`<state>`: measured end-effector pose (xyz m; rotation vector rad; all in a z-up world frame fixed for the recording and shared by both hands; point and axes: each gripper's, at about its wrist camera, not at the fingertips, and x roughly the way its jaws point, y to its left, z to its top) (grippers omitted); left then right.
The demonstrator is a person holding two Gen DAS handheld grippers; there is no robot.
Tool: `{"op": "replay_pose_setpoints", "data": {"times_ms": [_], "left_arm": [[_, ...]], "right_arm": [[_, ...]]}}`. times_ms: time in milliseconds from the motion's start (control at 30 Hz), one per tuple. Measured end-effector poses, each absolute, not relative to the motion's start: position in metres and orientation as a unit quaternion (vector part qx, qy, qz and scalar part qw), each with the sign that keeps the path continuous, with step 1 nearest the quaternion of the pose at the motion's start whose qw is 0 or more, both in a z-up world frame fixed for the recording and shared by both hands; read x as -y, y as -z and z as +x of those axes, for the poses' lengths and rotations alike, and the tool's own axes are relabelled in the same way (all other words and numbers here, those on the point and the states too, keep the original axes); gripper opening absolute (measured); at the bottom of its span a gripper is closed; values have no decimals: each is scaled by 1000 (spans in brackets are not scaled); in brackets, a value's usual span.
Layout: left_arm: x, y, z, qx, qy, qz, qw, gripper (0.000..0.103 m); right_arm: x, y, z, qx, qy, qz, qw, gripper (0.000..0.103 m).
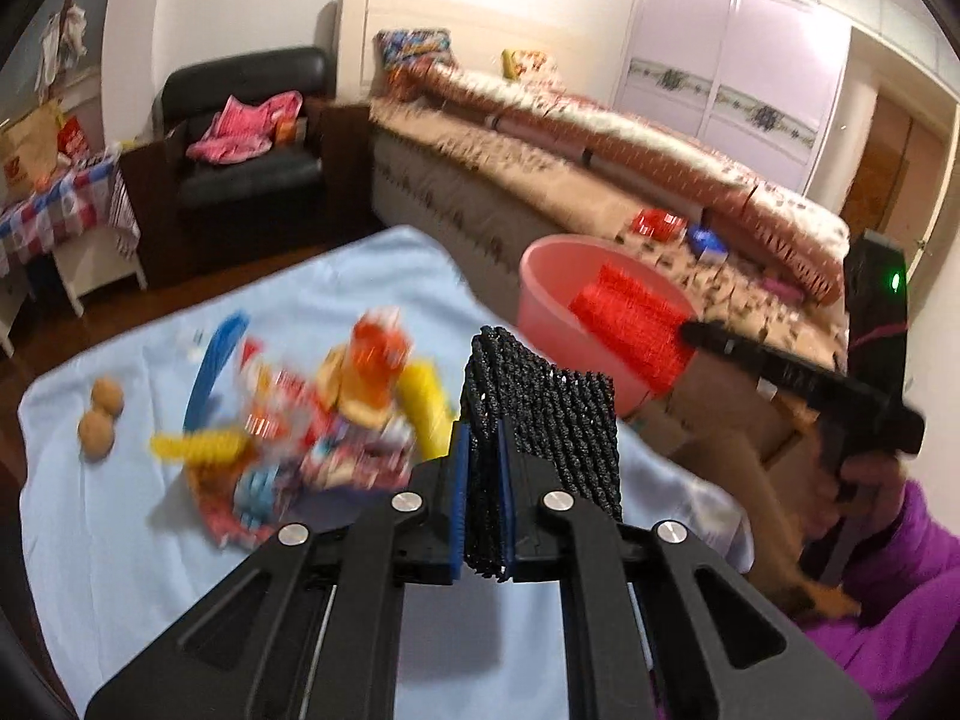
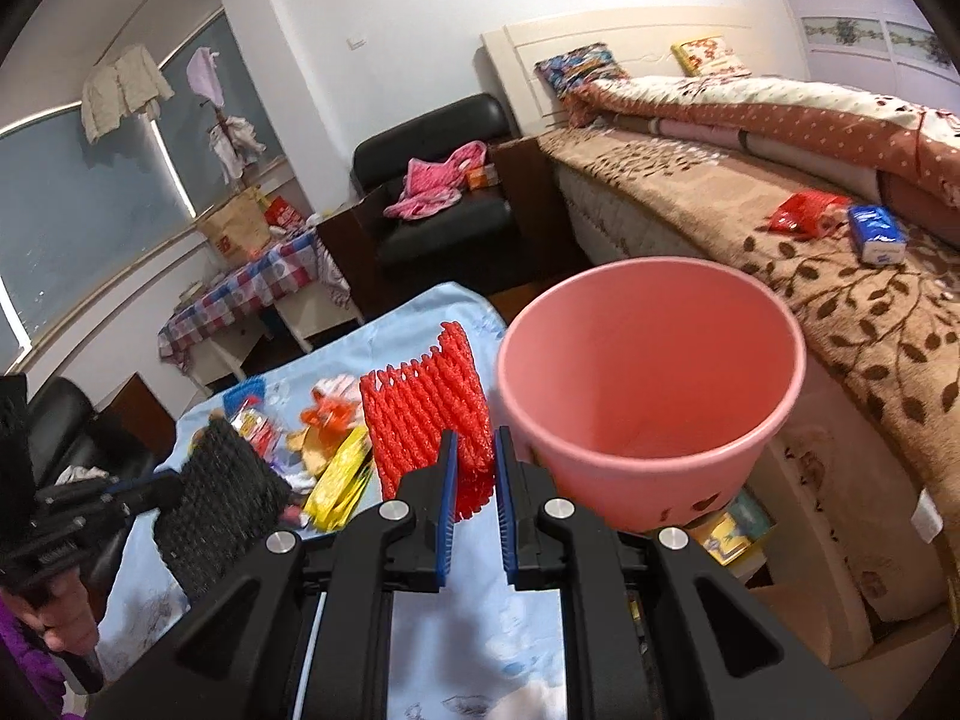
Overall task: Collect trash
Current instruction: 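Carry the black pad and red net in both grippers over the pink bucket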
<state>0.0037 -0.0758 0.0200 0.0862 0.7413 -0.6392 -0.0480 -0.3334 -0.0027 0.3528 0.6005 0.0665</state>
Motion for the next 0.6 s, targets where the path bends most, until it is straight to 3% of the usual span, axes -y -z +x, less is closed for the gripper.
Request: {"op": "replay_pose_setpoints", "data": {"times_ms": [600], "left_arm": [[183, -49, 77, -335, 320, 42, 885, 9]], "right_arm": [[395, -8, -32, -258, 62, 184, 946, 13]]}}
